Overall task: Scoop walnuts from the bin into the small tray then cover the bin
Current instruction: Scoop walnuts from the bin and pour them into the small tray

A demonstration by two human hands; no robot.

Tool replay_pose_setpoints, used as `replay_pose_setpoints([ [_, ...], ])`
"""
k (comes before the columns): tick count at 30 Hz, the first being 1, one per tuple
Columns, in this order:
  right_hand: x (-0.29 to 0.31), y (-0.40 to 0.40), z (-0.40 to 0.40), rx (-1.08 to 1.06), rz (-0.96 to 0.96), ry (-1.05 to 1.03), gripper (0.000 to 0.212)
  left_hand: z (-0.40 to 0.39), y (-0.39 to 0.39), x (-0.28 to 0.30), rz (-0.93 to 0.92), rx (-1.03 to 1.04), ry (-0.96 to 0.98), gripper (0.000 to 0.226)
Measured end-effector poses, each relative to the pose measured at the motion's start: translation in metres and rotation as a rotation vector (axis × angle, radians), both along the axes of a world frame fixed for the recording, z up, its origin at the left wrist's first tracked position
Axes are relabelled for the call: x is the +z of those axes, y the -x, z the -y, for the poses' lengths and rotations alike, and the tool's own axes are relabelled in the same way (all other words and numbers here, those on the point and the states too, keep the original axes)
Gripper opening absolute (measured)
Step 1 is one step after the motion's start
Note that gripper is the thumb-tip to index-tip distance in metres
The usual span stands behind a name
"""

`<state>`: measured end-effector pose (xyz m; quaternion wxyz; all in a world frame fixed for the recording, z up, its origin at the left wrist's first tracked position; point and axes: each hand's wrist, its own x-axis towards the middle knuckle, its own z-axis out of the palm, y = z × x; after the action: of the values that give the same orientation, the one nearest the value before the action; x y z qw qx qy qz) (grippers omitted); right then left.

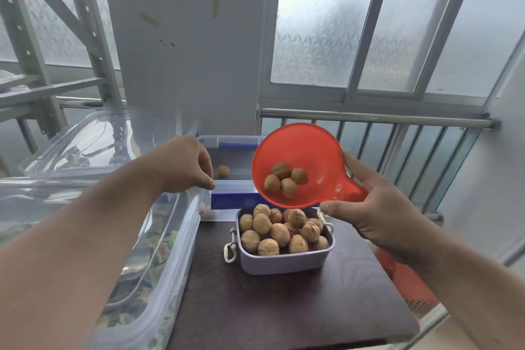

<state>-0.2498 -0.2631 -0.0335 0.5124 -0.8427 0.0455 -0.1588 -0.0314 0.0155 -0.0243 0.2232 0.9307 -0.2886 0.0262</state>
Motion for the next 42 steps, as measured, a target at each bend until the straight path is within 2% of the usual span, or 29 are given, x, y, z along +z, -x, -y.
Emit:
replay_pose_setpoints([
  [17,-0.041,0.034,-0.018,-0.239,0.131,0.256,0.104,0.003,-0.001,-0.004,0.078,0.002,-0.02,0.009],
  [23,-0.047,0.03,-0.024,-0.299,0.143,0.527,0.115,0.003,-0.001,-0.005,0.072,0.006,-0.014,0.009],
  [34,-0.048,0.028,-0.033,-0.25,0.214,0.975,0.116,0.002,0.0,-0.003,0.05,0.012,-0.011,0.01],
  [42,-0.04,0.024,-0.027,-0.238,0.278,1.1,0.106,0.003,0.001,-0.002,0.05,0.008,-0.013,0.009],
])
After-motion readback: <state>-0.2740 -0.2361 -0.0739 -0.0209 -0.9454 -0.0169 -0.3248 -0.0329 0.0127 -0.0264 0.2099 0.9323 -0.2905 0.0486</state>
